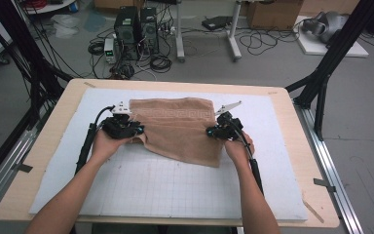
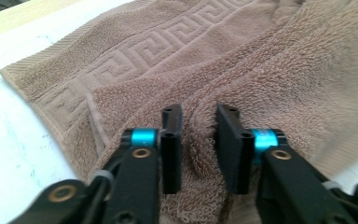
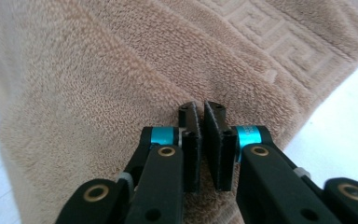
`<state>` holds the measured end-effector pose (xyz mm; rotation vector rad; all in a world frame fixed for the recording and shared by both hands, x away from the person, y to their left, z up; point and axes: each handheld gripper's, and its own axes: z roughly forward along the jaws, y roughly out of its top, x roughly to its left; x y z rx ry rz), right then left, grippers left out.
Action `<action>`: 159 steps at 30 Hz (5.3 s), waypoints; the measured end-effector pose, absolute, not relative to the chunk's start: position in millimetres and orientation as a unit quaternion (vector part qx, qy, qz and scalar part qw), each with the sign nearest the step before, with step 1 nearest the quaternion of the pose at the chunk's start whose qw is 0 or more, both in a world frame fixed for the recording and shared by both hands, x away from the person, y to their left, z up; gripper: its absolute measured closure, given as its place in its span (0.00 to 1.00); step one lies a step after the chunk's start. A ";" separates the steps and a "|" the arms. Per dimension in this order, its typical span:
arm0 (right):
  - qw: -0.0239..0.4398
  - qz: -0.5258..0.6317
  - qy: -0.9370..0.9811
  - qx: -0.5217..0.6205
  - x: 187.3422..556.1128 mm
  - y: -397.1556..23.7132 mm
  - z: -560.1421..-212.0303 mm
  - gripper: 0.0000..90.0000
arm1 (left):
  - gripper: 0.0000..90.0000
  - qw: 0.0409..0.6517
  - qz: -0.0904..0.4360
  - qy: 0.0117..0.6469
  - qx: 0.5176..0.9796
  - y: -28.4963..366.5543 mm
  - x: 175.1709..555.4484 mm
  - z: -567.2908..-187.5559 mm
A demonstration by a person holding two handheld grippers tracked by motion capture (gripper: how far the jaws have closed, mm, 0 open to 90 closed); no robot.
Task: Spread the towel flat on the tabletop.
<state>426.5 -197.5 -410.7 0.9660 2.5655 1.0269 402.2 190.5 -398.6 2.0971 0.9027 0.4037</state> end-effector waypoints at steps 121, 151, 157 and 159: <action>-0.009 0.394 0.908 0.144 326.7 -192.5 -419.3 0.95 | 0.96 0.413 0.085 0.211 0.882 223.1 306.1 -415.3; 0.090 0.364 0.900 0.223 354.7 -200.6 -424.2 0.95 | 0.76 0.428 0.067 0.264 0.861 214.2 332.1 -424.3; 0.096 0.371 0.892 0.240 359.1 -209.2 -424.4 0.93 | 0.74 0.453 0.079 0.289 0.840 225.0 340.3 -411.4; 0.100 0.378 0.888 0.241 357.3 -211.0 -421.5 0.91 | 0.76 0.442 0.075 0.291 0.845 224.2 342.7 -414.2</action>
